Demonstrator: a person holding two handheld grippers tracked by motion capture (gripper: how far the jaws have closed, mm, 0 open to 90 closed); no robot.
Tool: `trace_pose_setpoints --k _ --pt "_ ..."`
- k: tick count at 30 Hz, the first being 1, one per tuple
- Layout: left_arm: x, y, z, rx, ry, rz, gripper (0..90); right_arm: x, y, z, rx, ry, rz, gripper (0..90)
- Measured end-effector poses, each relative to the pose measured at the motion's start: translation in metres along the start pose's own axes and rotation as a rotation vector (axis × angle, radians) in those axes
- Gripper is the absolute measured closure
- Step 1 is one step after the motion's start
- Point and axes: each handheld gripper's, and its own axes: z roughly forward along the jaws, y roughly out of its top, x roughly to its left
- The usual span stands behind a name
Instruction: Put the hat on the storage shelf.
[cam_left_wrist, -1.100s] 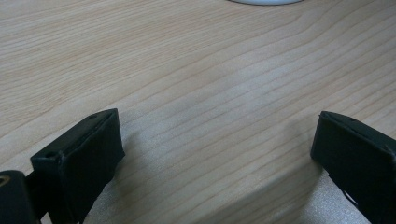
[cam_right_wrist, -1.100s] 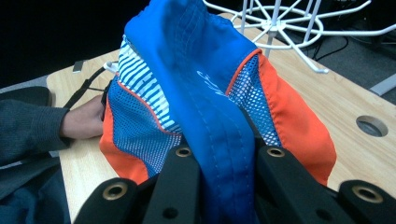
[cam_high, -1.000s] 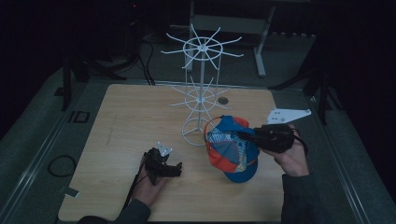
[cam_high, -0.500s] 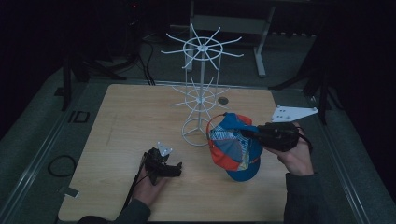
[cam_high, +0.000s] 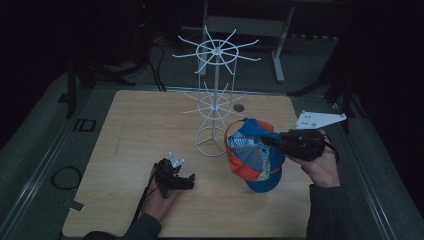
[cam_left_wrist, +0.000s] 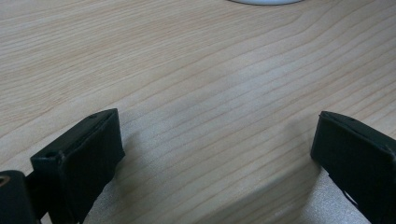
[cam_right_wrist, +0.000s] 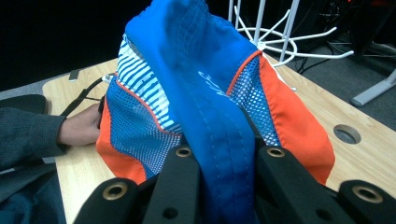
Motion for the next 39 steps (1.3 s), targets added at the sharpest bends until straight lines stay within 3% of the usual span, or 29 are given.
trace_pose_setpoints --k 39 --pt "0.000 0.000 0.000 0.000 0.000 0.001 2.6 -0.010 0.018 -0.016 -0.012 -0.041 -0.014 83.5"
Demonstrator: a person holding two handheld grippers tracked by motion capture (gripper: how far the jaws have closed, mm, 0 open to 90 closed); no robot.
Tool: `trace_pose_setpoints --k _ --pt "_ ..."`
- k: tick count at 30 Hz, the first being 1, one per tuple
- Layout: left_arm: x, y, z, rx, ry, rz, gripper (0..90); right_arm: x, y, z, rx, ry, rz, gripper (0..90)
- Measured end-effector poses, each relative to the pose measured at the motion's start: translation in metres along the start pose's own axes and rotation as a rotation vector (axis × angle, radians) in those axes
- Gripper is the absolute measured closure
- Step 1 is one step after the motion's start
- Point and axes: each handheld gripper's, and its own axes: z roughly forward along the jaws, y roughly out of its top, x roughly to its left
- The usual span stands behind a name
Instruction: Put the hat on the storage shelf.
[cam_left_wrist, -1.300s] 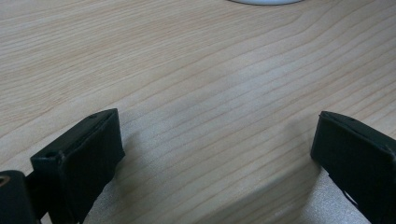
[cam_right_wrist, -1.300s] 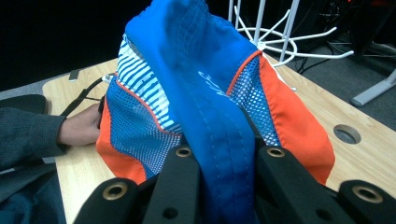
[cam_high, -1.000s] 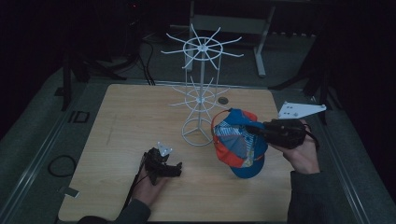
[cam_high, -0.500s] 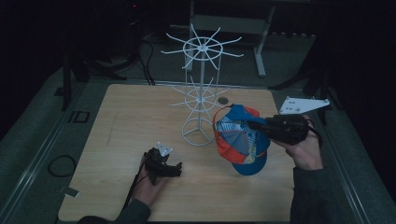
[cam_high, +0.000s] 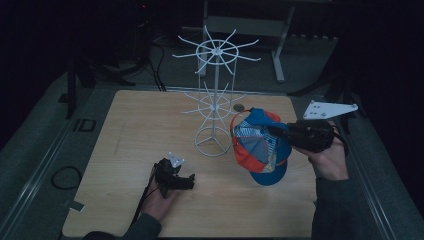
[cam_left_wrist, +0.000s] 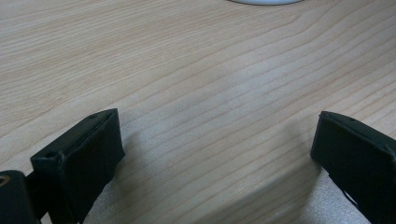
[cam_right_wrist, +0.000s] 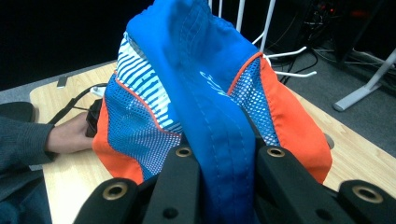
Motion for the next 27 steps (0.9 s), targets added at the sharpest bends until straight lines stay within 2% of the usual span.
trace_pose_setpoints --k 27 --pt "0.000 0.000 0.000 0.000 0.000 0.000 2.6 -0.011 0.012 -0.019 -0.044 -0.024 0.007 83.5"
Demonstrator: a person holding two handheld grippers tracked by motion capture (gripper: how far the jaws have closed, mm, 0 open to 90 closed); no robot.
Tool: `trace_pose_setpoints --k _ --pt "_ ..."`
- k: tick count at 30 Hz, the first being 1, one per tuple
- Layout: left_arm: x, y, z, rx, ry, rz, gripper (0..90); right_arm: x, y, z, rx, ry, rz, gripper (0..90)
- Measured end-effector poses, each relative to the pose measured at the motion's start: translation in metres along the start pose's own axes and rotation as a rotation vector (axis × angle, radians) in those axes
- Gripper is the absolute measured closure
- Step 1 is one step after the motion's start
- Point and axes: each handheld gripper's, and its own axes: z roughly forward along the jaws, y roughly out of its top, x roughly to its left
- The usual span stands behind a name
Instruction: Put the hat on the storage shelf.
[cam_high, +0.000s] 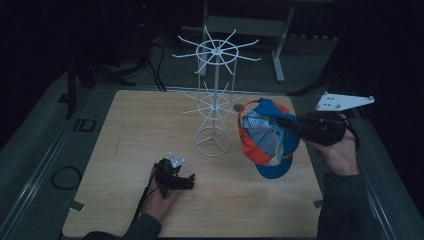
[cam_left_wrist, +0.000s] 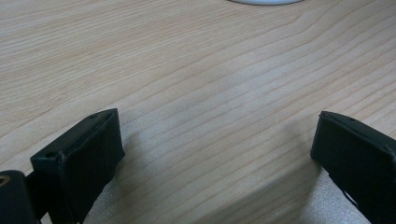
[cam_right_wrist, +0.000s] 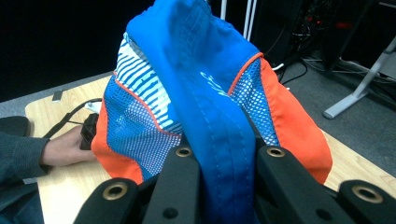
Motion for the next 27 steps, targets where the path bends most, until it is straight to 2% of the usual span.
trace_pose_setpoints --k 8,17,27 --pt "0.000 0.000 0.000 0.000 0.000 0.000 2.6 -0.003 0.004 -0.005 -0.006 -0.008 0.000 83.5" --pt "0.000 0.000 0.000 0.000 0.000 0.000 2.6 -0.007 0.007 -0.011 -0.043 -0.024 0.011 83.6" --pt "0.000 0.000 0.000 0.000 0.000 0.000 2.6 -0.010 0.011 -0.012 -0.064 -0.028 0.018 83.7"
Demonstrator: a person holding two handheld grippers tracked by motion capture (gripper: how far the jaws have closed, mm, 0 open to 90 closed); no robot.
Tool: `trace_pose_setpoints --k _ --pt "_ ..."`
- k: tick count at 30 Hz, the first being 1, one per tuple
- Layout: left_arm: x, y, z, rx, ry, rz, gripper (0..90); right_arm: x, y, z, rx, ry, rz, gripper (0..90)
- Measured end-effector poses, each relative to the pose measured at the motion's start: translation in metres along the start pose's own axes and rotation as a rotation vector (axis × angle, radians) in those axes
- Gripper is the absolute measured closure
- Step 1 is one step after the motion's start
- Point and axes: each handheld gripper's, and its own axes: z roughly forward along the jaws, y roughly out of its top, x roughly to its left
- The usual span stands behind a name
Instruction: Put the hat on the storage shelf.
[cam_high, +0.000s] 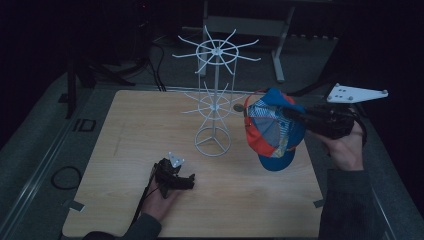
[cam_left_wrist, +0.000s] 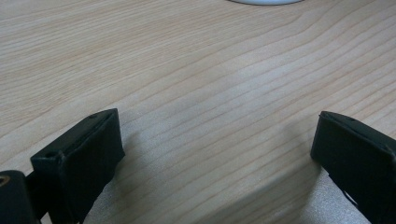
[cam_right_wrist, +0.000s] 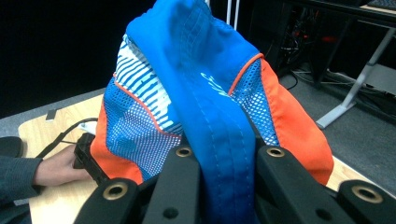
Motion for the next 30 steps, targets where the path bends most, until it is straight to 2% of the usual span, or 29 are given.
trace_pose_setpoints --k 30 --pt "0.000 0.000 0.000 0.000 0.000 0.001 2.6 -0.007 0.012 -0.004 -0.044 -0.013 0.013 83.8"
